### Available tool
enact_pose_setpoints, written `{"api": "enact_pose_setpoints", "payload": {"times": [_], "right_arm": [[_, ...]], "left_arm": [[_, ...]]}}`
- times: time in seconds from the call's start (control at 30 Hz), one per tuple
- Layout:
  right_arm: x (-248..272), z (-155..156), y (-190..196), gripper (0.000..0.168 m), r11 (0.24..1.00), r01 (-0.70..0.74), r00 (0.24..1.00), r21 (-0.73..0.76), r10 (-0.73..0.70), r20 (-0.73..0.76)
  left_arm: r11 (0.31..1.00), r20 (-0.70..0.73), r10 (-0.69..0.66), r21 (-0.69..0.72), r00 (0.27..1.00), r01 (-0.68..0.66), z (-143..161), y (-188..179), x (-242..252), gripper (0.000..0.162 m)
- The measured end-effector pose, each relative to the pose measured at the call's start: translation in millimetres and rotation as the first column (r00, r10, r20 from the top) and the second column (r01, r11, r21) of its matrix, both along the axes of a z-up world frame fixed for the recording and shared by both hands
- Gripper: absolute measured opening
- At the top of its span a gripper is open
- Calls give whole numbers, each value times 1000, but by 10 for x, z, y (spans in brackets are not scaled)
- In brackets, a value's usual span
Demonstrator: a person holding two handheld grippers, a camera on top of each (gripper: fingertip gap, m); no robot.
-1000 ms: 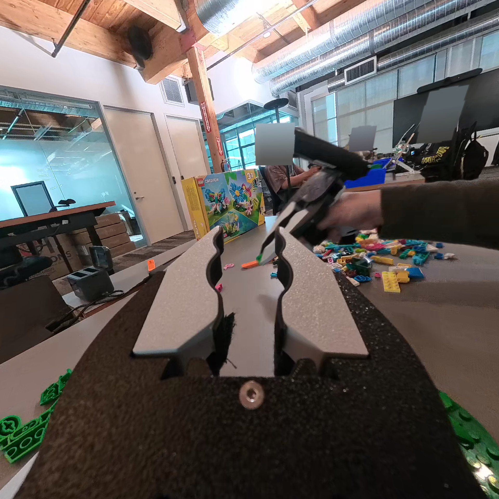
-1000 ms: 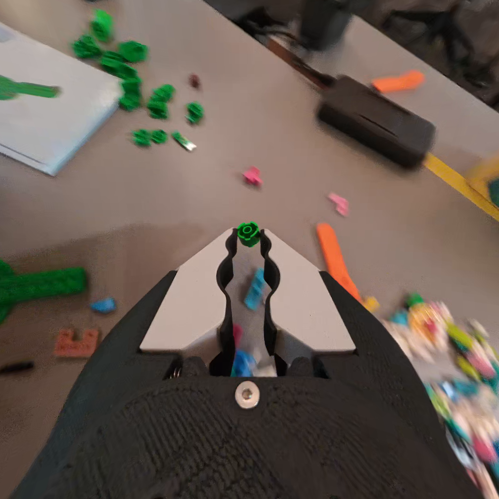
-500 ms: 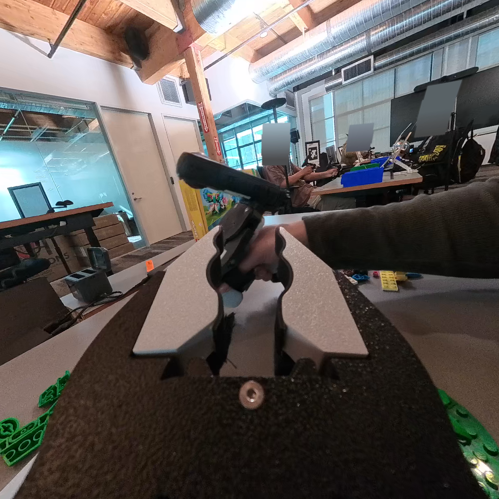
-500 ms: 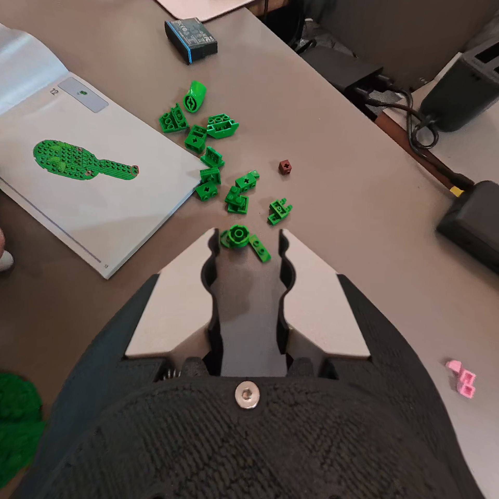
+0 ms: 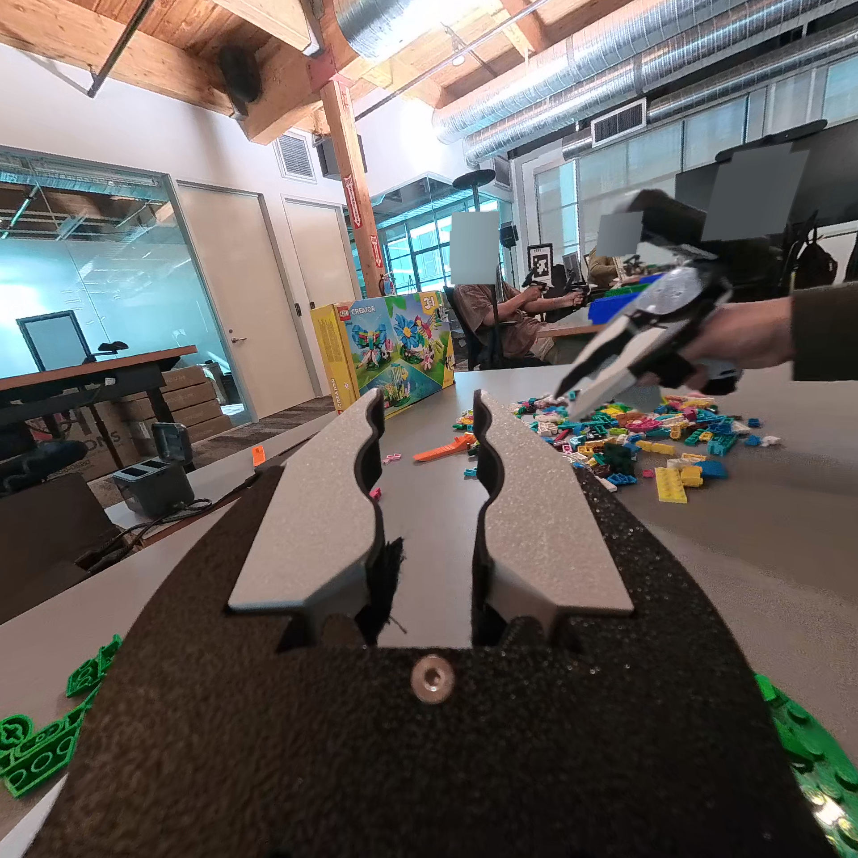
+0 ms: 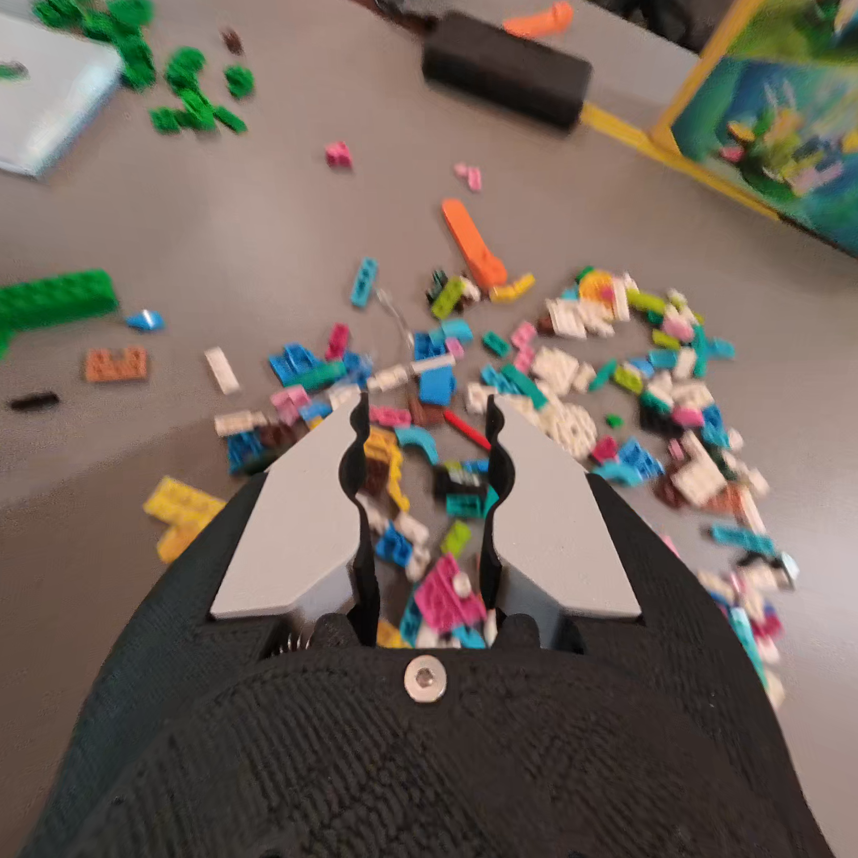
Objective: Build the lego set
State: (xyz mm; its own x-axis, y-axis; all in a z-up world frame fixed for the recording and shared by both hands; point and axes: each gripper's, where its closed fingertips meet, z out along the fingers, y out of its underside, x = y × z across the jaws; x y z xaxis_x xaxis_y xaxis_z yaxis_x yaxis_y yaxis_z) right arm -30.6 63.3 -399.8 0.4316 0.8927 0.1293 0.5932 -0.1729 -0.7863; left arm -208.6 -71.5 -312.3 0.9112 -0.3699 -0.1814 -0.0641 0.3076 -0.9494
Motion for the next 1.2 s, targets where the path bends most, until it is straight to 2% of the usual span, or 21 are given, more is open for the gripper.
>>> {"api": "enact_pose_setpoints", "payload": {"times": [0.13, 0.23, 0.37, 0.47, 0.73, 0.9, 1.0, 1.07, 1.2], "right_arm": [[459, -117, -52, 43, 997, 69, 995, 25, -70, 68], [538, -223, -254, 34, 999, -8, 997, -49, 12, 80], [609, -307, -461, 30, 989, -121, 983, -84, 131, 126], [674, -359, -530, 30, 980, -144, 978, -137, 162, 134], [858, -288, -268, 26, 995, -13, 995, -102, 23, 95], [1057, -231, -15, 26, 991, 128, 985, -22, -125, 120], [1330, -154, 260, 29, 943, 328, 939, 51, -331, 93], [1509, -139, 369, 28, 895, 446, 894, 18, -447, 46], [1573, -156, 383, 25, 875, 479, 876, -65, -481, -25]], "left_arm": [[1000, -1, 0, 1, 1000, 0, 0, -2, 2, 36], [1000, 0, -1, 1, 1000, 1, 1, -3, 2, 35], [1000, -2, -3, 1, 1000, 3, -1, -6, 8, 35], [1000, -2, -3, 0, 1000, 3, -2, -7, 10, 36], [1000, 1, -4, 0, 1000, 4, -1, -7, 10, 35], [1000, 1, -4, 0, 1000, 4, -2, -8, 11, 36], [1000, 2, -5, -1, 1000, 5, -2, -9, 10, 36], [1000, 2, -4, -1, 1000, 4, -2, -8, 11, 36], [1000, 2, -4, -1, 1000, 4, -3, -7, 12, 35]]}}
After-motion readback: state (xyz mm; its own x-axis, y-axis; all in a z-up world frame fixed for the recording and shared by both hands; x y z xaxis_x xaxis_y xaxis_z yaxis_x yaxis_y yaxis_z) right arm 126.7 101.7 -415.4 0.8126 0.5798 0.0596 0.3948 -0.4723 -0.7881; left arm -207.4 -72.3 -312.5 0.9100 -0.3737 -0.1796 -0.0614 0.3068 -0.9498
